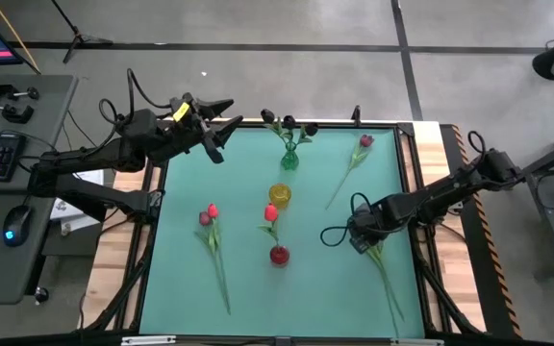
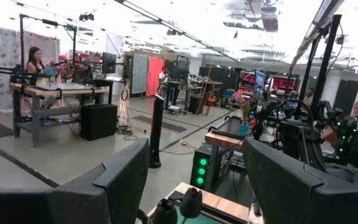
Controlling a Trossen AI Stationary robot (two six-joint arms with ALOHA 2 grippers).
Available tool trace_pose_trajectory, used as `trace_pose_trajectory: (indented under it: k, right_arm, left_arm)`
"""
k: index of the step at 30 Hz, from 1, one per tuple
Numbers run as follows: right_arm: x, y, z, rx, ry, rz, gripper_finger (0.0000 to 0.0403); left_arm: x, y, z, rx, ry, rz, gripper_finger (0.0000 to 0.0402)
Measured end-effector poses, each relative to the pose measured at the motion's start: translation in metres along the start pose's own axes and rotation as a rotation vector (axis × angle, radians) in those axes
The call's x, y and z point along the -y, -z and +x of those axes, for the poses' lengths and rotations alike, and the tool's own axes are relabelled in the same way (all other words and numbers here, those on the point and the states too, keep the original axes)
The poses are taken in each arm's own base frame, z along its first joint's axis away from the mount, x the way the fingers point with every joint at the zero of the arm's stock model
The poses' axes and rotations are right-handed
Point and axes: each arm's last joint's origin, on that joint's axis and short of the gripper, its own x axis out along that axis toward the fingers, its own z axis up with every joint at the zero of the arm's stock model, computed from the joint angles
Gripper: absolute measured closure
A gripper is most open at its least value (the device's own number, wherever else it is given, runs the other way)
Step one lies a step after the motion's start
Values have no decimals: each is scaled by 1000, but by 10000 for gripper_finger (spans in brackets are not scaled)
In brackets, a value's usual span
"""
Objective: Sort flowers into vase by color
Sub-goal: Put the right red tulip into the red vase
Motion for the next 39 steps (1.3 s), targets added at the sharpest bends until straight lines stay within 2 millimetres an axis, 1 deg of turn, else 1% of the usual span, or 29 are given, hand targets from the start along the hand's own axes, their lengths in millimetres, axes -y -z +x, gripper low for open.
trace_pose_trajectory:
  k: [4,8,11,13,17,25,30,35,39]
  right_arm:
    - [-2,-5,-1,-4,-41,41,262]
    - [-2,-9,-8,-7,-24,33,176]
    - [4,-13,-10,-8,26,77,134]
    - [4,-17,-11,-1,18,74,122]
    - [5,-23,-12,12,-3,56,119]
    - [12,-32,-9,52,52,87,153]
    - [11,-35,-2,32,84,82,172]
    - [9,-36,8,-27,117,66,190]
    - [8,-37,10,-35,116,67,203]
  left_arm:
    - [0,0,0,0,0,1,154]
    - [0,0,0,0,0,1,154]
    - [0,0,0,0,0,1,154]
    - [0,0,0,0,0,1,154]
    - [0,0,0,0,0,1,154]
    - [0,0,0,0,-1,26,154]
    - [0,0,0,0,-1,26,154]
    - [0,0,0,0,-1,26,154]
    - [0,0,0,0,-1,26,154]
